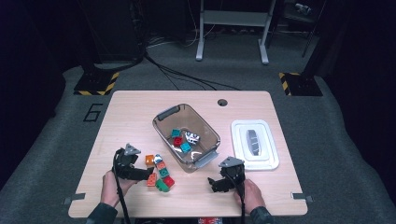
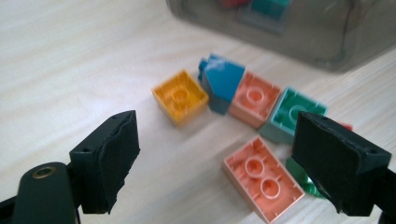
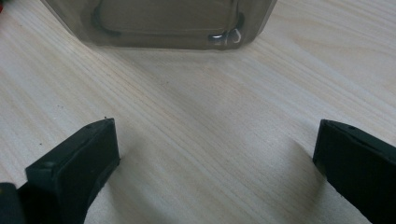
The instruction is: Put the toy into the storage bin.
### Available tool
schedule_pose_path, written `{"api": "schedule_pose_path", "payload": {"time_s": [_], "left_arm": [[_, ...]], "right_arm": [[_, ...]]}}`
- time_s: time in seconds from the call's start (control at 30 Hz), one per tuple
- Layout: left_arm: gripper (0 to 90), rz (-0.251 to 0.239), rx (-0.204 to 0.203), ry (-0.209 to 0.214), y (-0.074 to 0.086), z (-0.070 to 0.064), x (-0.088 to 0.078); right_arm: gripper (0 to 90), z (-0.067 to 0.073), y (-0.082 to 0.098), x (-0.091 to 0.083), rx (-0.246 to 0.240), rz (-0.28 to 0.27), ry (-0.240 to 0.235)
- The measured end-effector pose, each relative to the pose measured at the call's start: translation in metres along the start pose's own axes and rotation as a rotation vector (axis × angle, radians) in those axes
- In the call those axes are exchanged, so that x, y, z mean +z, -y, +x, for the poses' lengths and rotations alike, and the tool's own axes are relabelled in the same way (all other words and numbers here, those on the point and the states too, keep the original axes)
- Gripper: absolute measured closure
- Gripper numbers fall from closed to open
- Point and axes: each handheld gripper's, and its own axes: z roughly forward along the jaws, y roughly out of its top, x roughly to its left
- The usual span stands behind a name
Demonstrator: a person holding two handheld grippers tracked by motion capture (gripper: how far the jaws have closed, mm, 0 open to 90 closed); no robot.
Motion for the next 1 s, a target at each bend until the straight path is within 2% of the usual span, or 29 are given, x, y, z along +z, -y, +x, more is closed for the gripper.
{"api": "schedule_pose_path", "payload": {"time_s": [0.03,0.17,0.23,0.4,0.53,0.57,0.6,0.77,0.83,0.9,1.0], "left_arm": [[15.0,0.004,-0.016,0.008,0.003,-0.001,0.004],[15.0,0.021,-0.027,0.017,0.009,-0.007,0.011],[14.9,0.022,-0.034,0.01,0.01,-0.008,0.013],[16.1,0.067,-0.025,-0.015,0.013,-0.009,0.022],[20.5,0.079,-0.017,-0.038,0.017,-0.004,0.023],[20.9,0.08,-0.027,-0.036,0.019,-0.004,0.023],[21.1,0.088,-0.017,-0.046,0.02,-0.002,0.023],[20.9,0.079,-0.041,-0.047,0.024,0.01,0.02],[20.7,0.052,-0.056,-0.043,0.023,0.012,0.018],[20.1,0.029,-0.074,-0.038,0.021,0.012,0.015],[18.0,0.027,-0.065,-0.02,0.018,0.009,0.012]], "right_arm": [[0.0,0.0,0.0,0.0,0.0,0.0,0.0],[0.0,0.0,0.0,0.0,0.0,0.0,0.0],[0.0,0.0,0.0,0.0,0.0,0.0,0.0],[0.0,0.0,0.0,0.0,-0.001,0.0,-0.001],[0.0,0.0,0.0,0.0,-0.002,0.0,-0.001],[0.0,0.0,0.0,0.0,-0.002,0.0,-0.001],[0.0,0.0,0.0,0.0,-0.002,-0.001,-0.002],[0.0,0.0,0.0,0.0,-0.002,0.0,-0.001],[0.0,0.0,0.0,0.0,-0.003,0.0,-0.002],[0.0,0.0,0.0,0.0,-0.002,0.0,-0.001],[0.0,0.0,0.0,0.0,-0.002,-0.001,-0.001]]}}
